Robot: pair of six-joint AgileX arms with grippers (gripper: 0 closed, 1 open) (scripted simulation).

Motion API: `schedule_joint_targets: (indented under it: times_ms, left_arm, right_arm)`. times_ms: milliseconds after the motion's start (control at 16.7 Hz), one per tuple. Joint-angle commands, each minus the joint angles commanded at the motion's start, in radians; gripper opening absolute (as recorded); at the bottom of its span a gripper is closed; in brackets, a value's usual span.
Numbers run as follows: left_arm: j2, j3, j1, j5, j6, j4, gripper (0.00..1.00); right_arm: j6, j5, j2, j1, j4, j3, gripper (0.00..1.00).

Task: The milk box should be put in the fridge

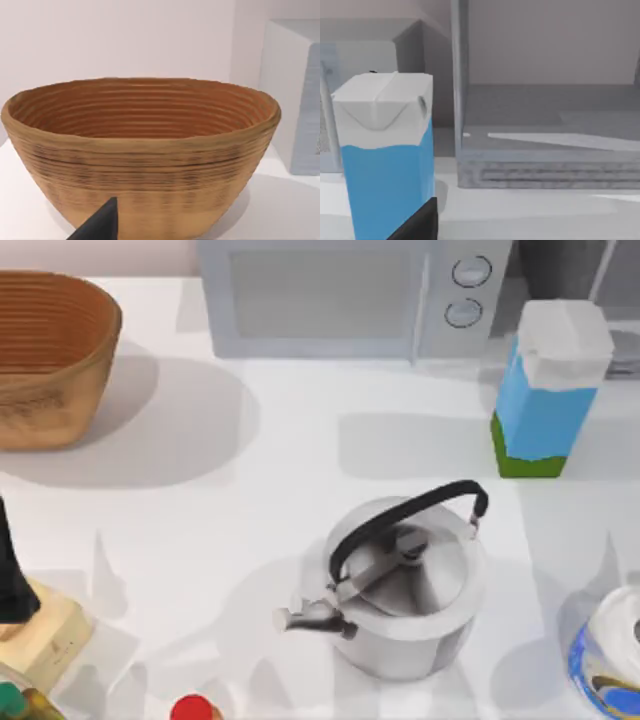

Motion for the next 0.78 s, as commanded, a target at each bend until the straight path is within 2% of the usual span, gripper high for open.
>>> schedule_joint_targets:
  times_ms: [360,780]
  left_arm:
    - [0.0,0.0,0.0,0.0,0.0,0.0,1.0]
    - [0.0,0.0,0.0,0.0,0.0,0.0,1.0]
  right_arm:
    - [0.006,0.012,0.103,0.037,0.091,0.036,1.0]
    - [0.016,0.119,0.65,0.149,0.482,0.179,1.0]
